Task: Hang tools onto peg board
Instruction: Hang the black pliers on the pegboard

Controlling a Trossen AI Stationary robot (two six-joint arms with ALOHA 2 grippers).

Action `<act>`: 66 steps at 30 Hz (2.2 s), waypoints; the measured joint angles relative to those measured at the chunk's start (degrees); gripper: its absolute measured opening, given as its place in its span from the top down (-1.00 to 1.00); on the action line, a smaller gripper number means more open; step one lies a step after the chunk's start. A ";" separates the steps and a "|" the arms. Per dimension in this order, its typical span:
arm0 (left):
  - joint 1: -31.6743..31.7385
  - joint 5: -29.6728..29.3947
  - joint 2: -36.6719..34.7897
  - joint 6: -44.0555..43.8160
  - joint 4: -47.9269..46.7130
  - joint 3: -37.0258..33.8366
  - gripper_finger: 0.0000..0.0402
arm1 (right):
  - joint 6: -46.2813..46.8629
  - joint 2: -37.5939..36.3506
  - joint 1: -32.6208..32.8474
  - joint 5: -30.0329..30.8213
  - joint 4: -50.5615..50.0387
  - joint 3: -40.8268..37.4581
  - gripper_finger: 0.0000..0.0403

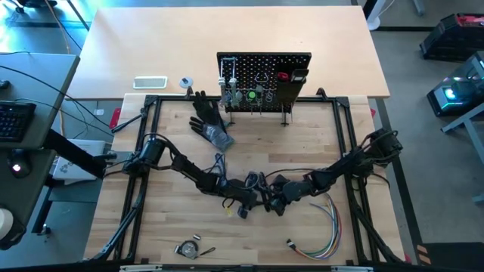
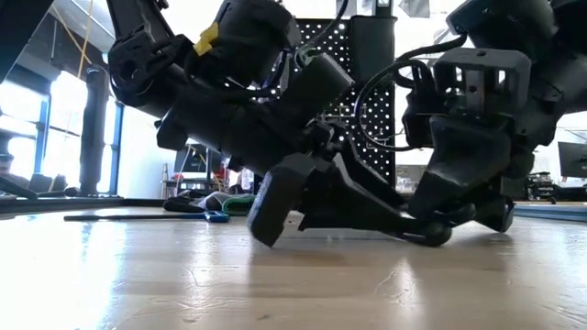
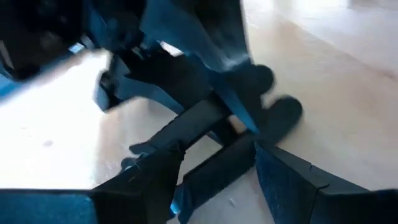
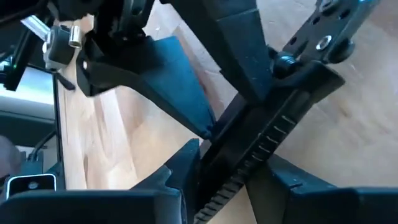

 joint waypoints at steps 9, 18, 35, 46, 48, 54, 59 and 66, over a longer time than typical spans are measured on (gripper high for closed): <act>-0.54 -3.53 -0.26 3.54 0.12 0.11 0.00 | 0.15 -0.38 -0.66 -1.83 -1.17 0.00 0.76; -2.25 -9.94 -1.98 7.31 -2.23 0.18 0.00 | -2.20 -1.57 0.46 2.00 -3.37 0.30 0.80; -3.93 -34.24 -9.30 16.17 -7.53 -0.04 -0.01 | -8.72 -17.37 -1.22 8.74 -22.55 0.39 0.89; -3.22 -31.82 -16.04 8.99 -17.26 -0.06 -0.01 | -16.49 -24.46 -2.74 15.51 -31.40 0.33 0.89; -2.51 -28.89 -17.41 6.42 -19.14 -0.06 -0.01 | -18.64 -26.33 -3.77 16.28 -32.71 0.25 0.89; -0.19 -19.88 -21.49 1.11 -21.98 -1.20 -0.01 | -26.49 -34.83 -7.84 16.33 -35.81 0.22 0.89; 2.71 -13.15 -23.82 -2.15 -18.14 -6.24 -0.01 | -33.14 -43.06 -11.53 16.47 -40.58 0.22 0.89; 7.03 -0.67 -24.55 -9.25 -6.85 -15.32 -0.01 | -42.35 -52.85 -17.17 16.05 -44.11 0.20 0.89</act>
